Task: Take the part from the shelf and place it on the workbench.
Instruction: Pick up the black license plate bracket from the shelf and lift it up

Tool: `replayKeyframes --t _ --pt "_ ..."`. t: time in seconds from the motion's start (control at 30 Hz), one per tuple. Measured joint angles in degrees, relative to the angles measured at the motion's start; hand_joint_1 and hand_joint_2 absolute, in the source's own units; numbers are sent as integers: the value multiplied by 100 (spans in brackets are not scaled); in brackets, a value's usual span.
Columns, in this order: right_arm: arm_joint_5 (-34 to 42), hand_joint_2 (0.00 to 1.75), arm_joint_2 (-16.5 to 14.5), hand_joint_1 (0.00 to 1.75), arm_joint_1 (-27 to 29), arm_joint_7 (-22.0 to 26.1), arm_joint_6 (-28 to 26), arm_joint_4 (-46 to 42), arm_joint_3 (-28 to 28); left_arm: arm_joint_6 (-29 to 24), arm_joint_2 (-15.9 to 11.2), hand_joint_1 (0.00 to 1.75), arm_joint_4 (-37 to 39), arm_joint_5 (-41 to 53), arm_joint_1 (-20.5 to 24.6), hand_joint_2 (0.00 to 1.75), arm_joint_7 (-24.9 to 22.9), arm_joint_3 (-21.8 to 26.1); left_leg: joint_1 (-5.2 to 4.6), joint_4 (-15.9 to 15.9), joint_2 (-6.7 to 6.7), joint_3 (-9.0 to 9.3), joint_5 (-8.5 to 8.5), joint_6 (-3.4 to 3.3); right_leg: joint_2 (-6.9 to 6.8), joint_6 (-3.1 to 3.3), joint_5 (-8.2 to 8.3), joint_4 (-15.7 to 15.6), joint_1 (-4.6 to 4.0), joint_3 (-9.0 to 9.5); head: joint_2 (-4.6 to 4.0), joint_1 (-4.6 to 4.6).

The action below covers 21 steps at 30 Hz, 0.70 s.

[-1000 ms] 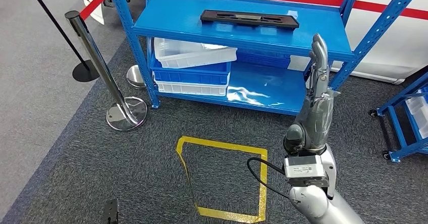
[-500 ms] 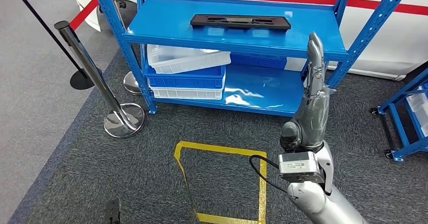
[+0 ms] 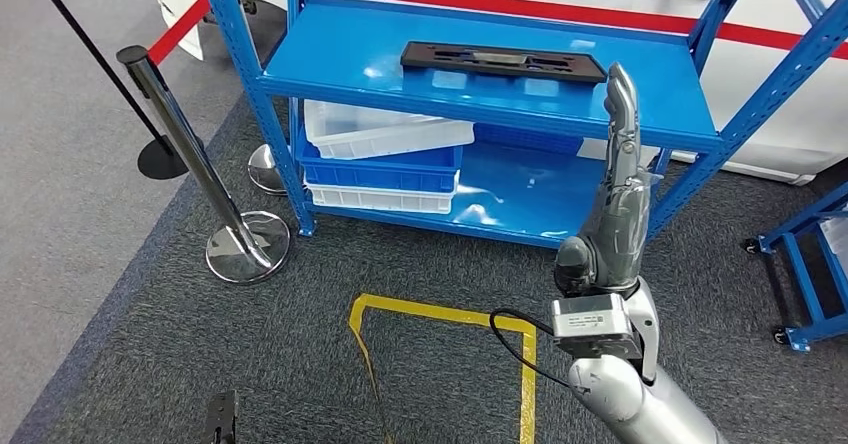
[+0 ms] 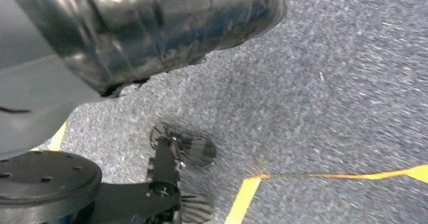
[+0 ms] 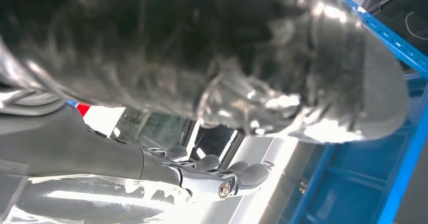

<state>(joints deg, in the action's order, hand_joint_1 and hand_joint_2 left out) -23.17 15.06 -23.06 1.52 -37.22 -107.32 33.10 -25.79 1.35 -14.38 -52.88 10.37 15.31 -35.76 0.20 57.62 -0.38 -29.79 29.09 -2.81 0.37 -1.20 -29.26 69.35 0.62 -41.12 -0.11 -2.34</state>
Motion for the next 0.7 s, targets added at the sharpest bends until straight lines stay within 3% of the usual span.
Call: replayKeyframes --t 0.07,0.1,0.13,0.23,0.27,0.3,0.37,0.43,0.47,0.57,0.63,0.7 --pt "83 0 -1 0 4 11 -14 19 10 1 8 0 0 1 -7 0 -2 -10 -11 16 -4 159 144 45 -15 64 591 -702 -31 96 0 2" --pt "121 0 -2 0 7 20 -20 25 16 -2 11 0 0 -1 -4 0 -4 -16 -15 18 -3 195 212 79 -19 90 768 -903 -53 139 0 -3" --pt "150 0 -2 0 9 31 -25 29 23 -5 13 0 0 -1 1 0 -7 -23 -17 33 0 234 260 112 -18 110 824 -992 -70 162 0 -2" --pt "189 0 4 0 -12 68 -28 27 32 -14 13 0 -1 -2 30 0 -11 -34 -9 164 8 260 292 198 9 189 735 -1027 -68 308 0 8" --pt "189 0 6 0 -20 78 -28 26 32 -15 14 0 -2 -1 43 0 -13 -38 -3 350 9 164 295 227 14 219 708 -1042 -60 363 0 2" --pt "192 0 5 0 -22 84 -27 26 32 -15 16 0 -2 4 53 0 -16 -43 7 632 9 -6 343 259 20 246 679 -1057 -49 410 0 -4" --pt "212 0 4 0 -18 88 -24 27 34 -16 21 0 -2 16 58 0 -31 -52 30 1293 11 -477 597 321 51 277 601 -1059 -44 482 0 -10" --pt "247 0 4 0 -10 89 -17 28 35 -21 22 0 -1 26 36 0 -49 -54 47 1583 12 -831 762 358 120 276 513 -1044 -40 567 0 -10" --pt "262 0 4 0 -8 90 -13 30 36 -25 21 0 -1 28 23 0 -55 -55 51 1484 11 -892 665 365 164 268 468 -1033 -36 617 0 -10" --pt "274 0 4 0 -5 97 -4 32 37 -33 16 0 -1 35 10 0 -60 -56 47 535 -67 -747 -134 341 299 214 343 -1008 -10 769 0 -11" --pt "274 0 4 0 -4 100 -2 40 39 -39 12 0 0 37 8 0 -64 -69 29 182 -146 -675 -363 278 374 157 291 -1001 6 807 0 -19" --pt "270 0 3 0 5 103 -1 49 44 -44 12 0 -1 40 6 0 -72 -85 25 170 -145 -652 -369 201 427 89 259 -1009 6 813 0 -26"
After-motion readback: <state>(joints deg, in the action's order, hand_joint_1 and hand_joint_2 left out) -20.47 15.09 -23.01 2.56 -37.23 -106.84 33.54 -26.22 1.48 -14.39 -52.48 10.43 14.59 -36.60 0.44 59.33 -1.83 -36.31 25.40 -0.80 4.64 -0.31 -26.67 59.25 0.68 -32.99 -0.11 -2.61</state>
